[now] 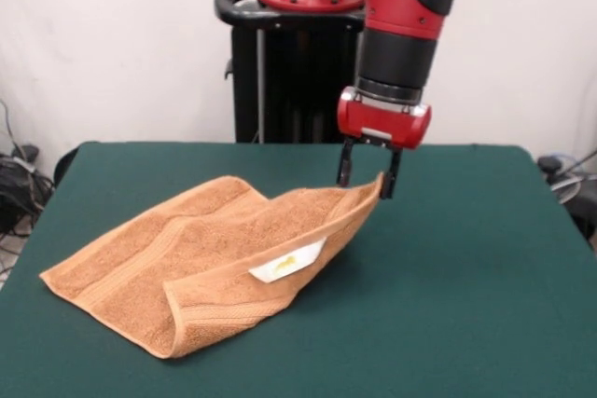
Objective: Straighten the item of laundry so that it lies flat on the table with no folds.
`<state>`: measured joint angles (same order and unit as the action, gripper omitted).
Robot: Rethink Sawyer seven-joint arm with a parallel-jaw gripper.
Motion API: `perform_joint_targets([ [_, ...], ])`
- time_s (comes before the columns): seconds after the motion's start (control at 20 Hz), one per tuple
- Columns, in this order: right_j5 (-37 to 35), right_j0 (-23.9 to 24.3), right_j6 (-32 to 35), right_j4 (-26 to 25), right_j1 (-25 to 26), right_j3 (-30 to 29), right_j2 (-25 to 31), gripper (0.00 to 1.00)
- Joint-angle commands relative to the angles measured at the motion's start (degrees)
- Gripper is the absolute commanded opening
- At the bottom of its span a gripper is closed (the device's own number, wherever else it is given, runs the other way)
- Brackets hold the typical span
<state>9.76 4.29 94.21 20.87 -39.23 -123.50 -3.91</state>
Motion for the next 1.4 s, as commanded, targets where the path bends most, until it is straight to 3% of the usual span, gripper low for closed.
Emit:
perform_joint_targets([
  [0.05, -3.45, -1.52, 18.02, 6.85, -0.09, -1.79, -0.96, 1.0],
  [0.3, -6.21, 0.63, 15.57, 6.04, -3.38, -2.11, -1.71, 1.0],
  [0.5, -12.25, 17.45, 3.58, -3.95, -9.06, 3.34, 3.17, 1.0],
  [0.6, -17.99, 24.48, -0.94, -6.34, -11.33, 5.76, 7.34, 1.0],
  [0.85, -28.14, 34.51, -4.84, -8.35, -13.97, 12.04, 13.64, 1.0],
  [1.1, -30.56, 40.34, -4.96, -9.89, -12.16, 16.61, 17.76, 1.0],
  [1.4, -25.57, 43.16, -1.22, -11.55, -9.97, 13.61, 21.53, 1.0],
])
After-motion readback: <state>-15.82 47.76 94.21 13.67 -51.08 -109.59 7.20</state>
